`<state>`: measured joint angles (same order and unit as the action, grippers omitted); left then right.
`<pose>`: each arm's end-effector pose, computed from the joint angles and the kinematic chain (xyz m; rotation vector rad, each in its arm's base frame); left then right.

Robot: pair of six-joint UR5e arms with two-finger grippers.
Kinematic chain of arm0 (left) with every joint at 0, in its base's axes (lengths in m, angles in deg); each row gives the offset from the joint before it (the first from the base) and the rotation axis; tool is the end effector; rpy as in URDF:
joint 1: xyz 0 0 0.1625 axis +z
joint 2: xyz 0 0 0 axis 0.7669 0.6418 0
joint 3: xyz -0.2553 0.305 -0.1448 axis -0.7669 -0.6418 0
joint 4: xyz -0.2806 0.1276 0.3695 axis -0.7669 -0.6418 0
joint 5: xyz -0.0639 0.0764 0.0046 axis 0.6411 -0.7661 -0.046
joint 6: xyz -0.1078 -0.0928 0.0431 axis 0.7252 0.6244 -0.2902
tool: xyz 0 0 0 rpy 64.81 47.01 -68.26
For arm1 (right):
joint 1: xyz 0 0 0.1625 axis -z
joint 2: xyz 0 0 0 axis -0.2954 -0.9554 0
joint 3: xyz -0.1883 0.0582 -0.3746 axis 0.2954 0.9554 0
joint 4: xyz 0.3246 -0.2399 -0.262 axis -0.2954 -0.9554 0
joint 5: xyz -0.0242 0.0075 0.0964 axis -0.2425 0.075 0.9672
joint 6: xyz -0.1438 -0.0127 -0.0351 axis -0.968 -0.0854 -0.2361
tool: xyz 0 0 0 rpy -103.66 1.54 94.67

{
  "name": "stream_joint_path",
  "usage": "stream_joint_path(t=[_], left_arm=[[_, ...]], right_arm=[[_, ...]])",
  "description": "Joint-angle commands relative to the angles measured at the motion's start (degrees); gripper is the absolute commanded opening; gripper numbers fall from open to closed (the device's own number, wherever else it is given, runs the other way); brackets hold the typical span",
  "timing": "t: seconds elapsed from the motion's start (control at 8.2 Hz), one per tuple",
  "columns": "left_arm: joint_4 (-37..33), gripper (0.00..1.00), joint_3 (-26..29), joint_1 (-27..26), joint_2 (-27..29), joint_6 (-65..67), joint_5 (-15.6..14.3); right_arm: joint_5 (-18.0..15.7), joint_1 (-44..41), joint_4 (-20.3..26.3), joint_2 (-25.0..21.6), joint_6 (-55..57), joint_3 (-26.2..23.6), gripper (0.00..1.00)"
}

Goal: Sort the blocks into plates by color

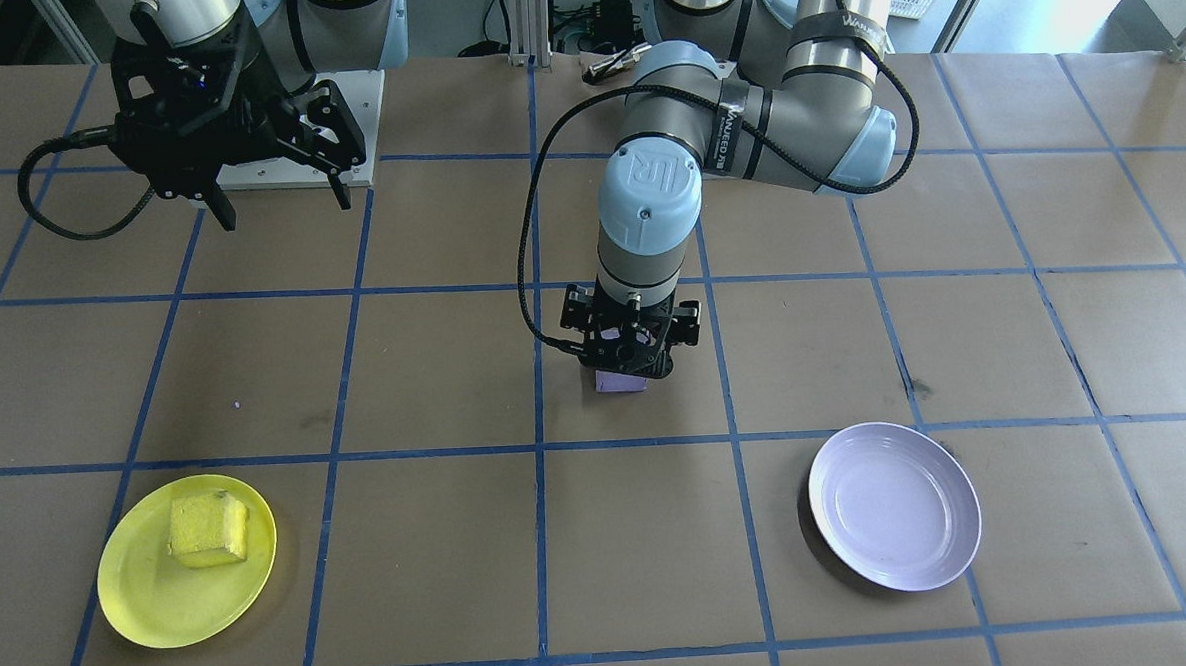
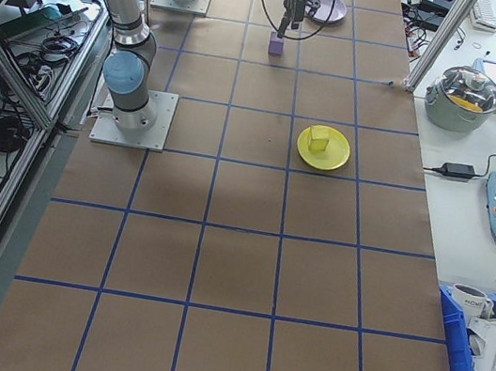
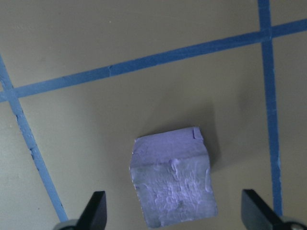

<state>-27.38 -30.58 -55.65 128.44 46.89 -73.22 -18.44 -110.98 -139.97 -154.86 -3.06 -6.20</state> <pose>-0.2909 -0.5422 0.1561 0.3176 3.0871 0.2412 0.1777 -0.5414 0.4698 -0.2930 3.0732 -0.1081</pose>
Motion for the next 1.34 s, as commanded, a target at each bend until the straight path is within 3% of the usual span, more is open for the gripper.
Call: stream_joint_path(t=[0.0, 0.24, 0.37, 0.61, 0.73, 0.85, 1.1, 1.22], left_arm=[[-0.4, 1.00, -0.2, 0.8, 3.7, -1.7, 0.0], [-0.4, 1.00, 0.1, 0.4, 4.8, -1.1, 0.1], [-0.5, 1.00, 0.2, 0.4, 5.0, -1.1, 1.8], [-0.6, 0.98, -0.2, 0.3, 5.1, -1.0, 2.7], [-1.1, 0.36, -0.2, 0.3, 5.3, -1.0, 2.1], [-2.1, 0.00, -0.2, 0.3, 4.9, -1.3, 1.9], [-2.8, 0.00, 0.4, 0.8, 4.2, -1.7, 1.8], [-7.7, 0.00, 1.0, 1.0, 3.1, -1.7, 1.7]], right_arm=[[-0.6, 0.1, 0.4, 0.1, -1.5, 0.0, 1.00], [-0.7, 0.2, 1.3, 0.0, -1.5, 0.0, 1.00], [-0.7, 0.3, 1.4, 0.1, -1.5, 0.1, 1.00], [-4.9, 0.3, 4.1, -0.9, -1.5, 0.1, 1.00], [-5.3, 0.2, 4.3, -1.0, -1.5, 0.0, 1.00], [-5.1, 0.1, 3.9, -1.0, -1.5, -0.3, 1.00], [-5.2, 0.2, 3.8, -1.0, -1.5, -0.5, 1.00], [-5.3, 0.1, 3.7, -1.0, -1.2, -0.5, 1.00]])
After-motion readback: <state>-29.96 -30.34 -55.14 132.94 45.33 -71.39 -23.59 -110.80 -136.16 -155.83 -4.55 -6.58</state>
